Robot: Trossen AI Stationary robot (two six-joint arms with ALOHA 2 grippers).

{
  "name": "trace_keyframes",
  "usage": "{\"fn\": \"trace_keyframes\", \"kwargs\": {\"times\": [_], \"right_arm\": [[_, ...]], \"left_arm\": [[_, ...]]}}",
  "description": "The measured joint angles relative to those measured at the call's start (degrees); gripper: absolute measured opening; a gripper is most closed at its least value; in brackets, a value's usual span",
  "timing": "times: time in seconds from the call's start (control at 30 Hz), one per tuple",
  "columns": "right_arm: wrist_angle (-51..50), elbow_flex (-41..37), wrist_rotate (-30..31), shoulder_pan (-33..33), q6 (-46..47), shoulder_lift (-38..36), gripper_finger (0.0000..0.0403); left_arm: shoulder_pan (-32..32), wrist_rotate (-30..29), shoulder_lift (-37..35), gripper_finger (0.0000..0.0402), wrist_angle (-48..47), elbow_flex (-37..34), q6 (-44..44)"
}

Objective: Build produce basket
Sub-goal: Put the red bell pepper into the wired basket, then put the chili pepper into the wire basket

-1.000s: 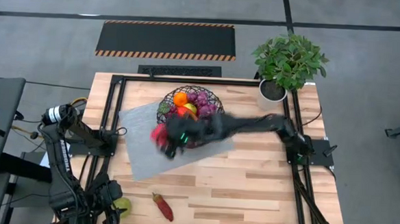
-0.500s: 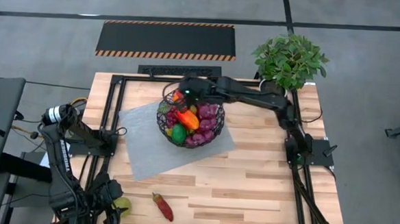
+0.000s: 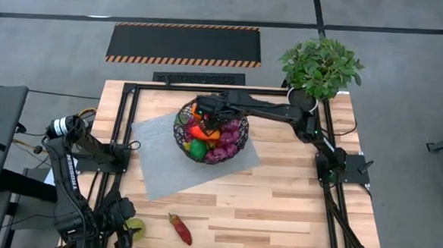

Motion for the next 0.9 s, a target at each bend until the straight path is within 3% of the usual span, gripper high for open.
{"fn": "trace_keyframes", "kwargs": {"times": [0.2,0.43,0.7,0.9], "right_arm": [[0.03,-0.04,-0.56,0.17,-2.24,-2.28,0.0279],[0.16,0.07,-0.67,2.81,-0.35,-7.84,0.0291],[11.97,0.0,-0.74,18.96,3.53,-5.87,0.0292],[32.71,0.07,0.82,31.92,5.83,2.44,0.0292]], "left_arm": [[0.0,0.32,0.01,0.029,-0.5,0.0,-0.39],[0.0,0.35,-0.01,0.029,-1.16,0.0,-0.5],[0.0,0.35,0.01,0.029,-0.85,0.0,-2.17],[0.05,0.2,0.01,0.029,-1.04,0.0,-2.76]]}}
